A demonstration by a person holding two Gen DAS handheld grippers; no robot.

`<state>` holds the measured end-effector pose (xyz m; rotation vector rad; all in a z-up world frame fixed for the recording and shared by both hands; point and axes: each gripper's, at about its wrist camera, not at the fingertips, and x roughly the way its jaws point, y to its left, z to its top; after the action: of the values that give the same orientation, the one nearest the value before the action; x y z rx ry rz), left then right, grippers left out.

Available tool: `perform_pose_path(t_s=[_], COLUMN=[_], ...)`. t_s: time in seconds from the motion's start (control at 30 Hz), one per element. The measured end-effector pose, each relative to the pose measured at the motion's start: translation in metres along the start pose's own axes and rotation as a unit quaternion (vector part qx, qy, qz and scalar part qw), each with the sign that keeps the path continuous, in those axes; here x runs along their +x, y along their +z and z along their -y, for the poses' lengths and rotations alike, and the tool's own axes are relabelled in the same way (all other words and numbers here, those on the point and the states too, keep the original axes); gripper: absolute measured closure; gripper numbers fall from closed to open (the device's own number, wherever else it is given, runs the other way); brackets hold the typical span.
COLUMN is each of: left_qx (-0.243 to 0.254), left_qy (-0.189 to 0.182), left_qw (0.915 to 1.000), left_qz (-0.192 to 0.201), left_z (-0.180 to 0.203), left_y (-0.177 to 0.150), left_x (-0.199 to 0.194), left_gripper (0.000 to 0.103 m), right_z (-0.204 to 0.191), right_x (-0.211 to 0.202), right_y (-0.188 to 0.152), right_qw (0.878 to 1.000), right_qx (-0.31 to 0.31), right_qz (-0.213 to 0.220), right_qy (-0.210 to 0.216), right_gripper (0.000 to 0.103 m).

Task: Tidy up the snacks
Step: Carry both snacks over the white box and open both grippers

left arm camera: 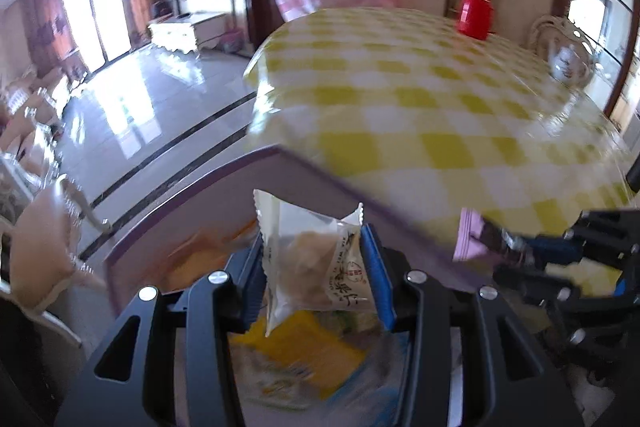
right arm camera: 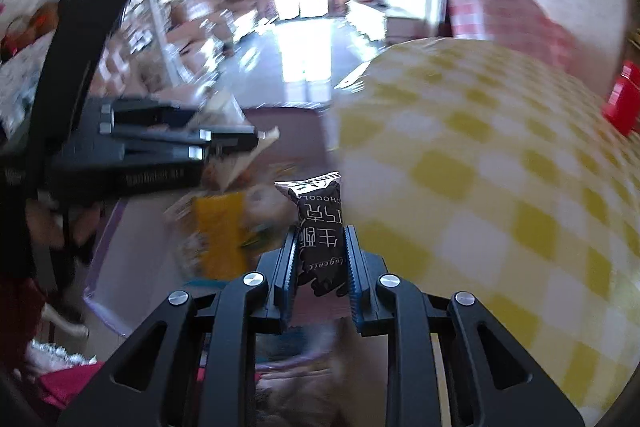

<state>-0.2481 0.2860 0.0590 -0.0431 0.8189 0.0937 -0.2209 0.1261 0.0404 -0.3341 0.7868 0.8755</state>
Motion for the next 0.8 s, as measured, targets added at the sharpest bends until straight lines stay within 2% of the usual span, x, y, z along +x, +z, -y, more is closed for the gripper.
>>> perform_pose_path(t_s=[0.13,0.17,0.2,0.23,0.27,0.3,0.33,0.37,0.43,0.47,0.57,0.6,0.67,0.7,0.8], left_qx=[-0.029,-0.038,-0.046,-0.052,-0.057,-0.058,-0.056,-0.052,-0.051,-0.052,-0.072,-0.076,-0.086,-0.098,-0.113], left_qy=[0.0,-0.003,-0.01,-0.013,-0.011,-0.008,-0.001,0.015,0.038,0.05,0.116,0.122,0.095,0.084,0.097], left_qw=[0.9995,0.9992,0.9987,0.9983,0.9979,0.9978,0.9981,0.9984,0.9978,0.9971,0.9904,0.9895,0.9917,0.9916,0.9878], left_qz=[0.008,0.012,0.017,0.022,0.029,0.031,0.026,0.016,0.021,0.025,0.022,0.019,0.008,-0.01,-0.044], left_z=[-0.025,-0.029,-0.031,-0.034,-0.038,-0.038,-0.039,-0.039,-0.037,-0.038,-0.037,-0.036,-0.039,-0.042,-0.049], left_y=[0.0,0.0,0.0,0.0,-0.001,0.0,0.0,0.0,0.002,0.002,0.003,0.003,0.003,0.002,-0.001], left_x=[-0.004,-0.005,-0.006,-0.007,-0.009,-0.009,-0.008,-0.006,-0.007,-0.009,-0.018,-0.019,-0.017,-0.013,0.0], left_gripper=[0.051,0.043,0.027,0.016,0.001,0.002,0.002,0.002,0.002,0.002,0.002,0.002,0.002,0.002,0.002], right_z=[-0.022,-0.024,-0.027,-0.028,-0.029,-0.031,-0.029,-0.031,-0.031,-0.032,-0.033,-0.033,-0.032,-0.031,-0.028], right_x=[0.02,0.023,0.025,0.025,0.026,0.025,0.025,0.024,0.023,0.023,0.029,0.031,0.034,0.037,0.045], right_y=[0.003,0.004,0.004,0.003,0.003,0.002,0.004,0.004,0.005,0.005,0.007,0.007,0.009,0.009,0.009], right_qw=[1.0,0.999,0.999,0.999,0.999,0.999,0.999,0.999,0.999,0.999,0.996,0.995,0.994,0.992,0.986], right_qx=[-0.018,-0.019,-0.017,-0.017,-0.015,-0.014,-0.017,-0.022,-0.025,-0.023,-0.011,-0.007,0.004,0.013,0.028], right_qz=[-0.021,-0.022,-0.022,-0.024,-0.025,-0.022,-0.02,-0.022,-0.029,-0.039,-0.085,-0.093,-0.112,-0.128,-0.164], right_qy=[0.012,0.014,0.018,0.021,0.023,0.02,0.02,0.023,0.024,0.025,0.028,0.024,0.01,0.006,0.002], right_gripper=[0.08,0.076,0.074,0.057,0.03,0.022,0.019,0.018,0.016,0.016,0.016,0.016,0.016,0.016,0.016])
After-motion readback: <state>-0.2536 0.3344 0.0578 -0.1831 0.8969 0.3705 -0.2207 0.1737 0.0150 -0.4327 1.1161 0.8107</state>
